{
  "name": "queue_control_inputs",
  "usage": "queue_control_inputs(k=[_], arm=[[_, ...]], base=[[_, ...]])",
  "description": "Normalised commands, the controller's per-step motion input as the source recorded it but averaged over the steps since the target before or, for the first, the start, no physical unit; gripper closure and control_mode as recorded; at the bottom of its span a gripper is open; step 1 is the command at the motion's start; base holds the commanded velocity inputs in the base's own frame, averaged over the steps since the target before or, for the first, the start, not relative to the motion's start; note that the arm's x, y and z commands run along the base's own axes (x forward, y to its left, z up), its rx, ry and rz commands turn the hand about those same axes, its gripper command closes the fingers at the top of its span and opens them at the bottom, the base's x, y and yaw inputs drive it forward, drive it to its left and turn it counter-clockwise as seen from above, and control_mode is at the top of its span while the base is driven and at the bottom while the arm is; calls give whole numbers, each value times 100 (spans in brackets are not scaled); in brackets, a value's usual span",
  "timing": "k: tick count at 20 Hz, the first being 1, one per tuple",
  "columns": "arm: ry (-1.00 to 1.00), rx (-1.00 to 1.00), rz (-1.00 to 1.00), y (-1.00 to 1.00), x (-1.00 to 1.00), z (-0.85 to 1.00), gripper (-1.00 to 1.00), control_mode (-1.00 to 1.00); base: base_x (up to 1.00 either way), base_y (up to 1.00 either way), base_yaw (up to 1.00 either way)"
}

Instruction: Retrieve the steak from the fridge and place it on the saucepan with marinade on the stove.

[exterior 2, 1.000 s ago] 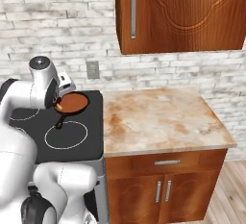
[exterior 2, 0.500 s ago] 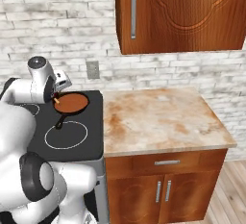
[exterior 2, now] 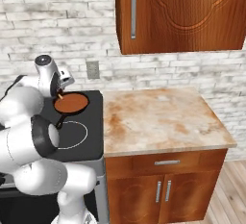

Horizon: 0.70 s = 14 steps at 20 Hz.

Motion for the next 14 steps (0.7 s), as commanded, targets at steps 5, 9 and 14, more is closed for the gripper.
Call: queue_control_inputs(k=[5,9,14], arm=[[2,0,1,0,56,-31,100,-100],[1,-1,0,1,47,-41,100,-100],[2,-5,0,5,32,-41,100,-100]], base=[[0,0,0],[0,0,0],[0,0,0]])
